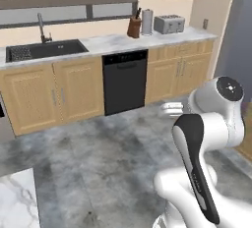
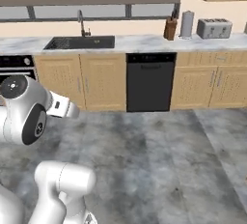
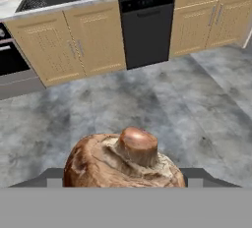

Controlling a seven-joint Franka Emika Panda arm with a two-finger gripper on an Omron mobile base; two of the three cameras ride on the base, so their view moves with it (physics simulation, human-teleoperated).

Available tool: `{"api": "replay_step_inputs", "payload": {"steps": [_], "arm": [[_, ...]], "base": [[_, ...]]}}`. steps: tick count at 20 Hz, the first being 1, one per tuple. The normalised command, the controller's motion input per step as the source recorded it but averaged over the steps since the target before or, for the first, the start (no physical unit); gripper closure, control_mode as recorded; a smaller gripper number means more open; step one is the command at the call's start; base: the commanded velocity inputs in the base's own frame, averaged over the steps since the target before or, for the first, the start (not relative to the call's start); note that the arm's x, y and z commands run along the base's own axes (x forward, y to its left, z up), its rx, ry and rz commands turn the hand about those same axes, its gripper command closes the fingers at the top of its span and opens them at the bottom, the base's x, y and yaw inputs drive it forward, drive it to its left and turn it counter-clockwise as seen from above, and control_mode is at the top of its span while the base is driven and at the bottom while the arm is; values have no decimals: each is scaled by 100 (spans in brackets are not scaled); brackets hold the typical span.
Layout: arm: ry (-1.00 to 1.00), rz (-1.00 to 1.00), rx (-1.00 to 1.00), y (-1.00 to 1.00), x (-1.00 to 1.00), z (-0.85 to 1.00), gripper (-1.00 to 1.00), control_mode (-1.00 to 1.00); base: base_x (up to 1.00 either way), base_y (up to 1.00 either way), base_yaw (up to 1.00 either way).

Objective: Take the cheese, fish, and mushroom from the fridge and place them on the plate on the dining counter to create an appetizer plate.

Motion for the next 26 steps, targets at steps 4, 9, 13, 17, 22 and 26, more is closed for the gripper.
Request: {"api": "replay_step_inputs", "payload": {"steps": [4,9,13,17,22,26], "arm": [[0,0,0,0,0,0,100,100],[0,0,0,0,0,0,100,100],[0,0,0,0,0,0,100,100],[0,0,0,0,0,0,100,100],[0,0,0,0,0,0,100,100],[0,0,0,0,0,0,100,100]], "base": [[100,-29,46],[100,-48,56],[100,-47,66],[100,-28,73],[100,-15,75],[100,0,68]]}}
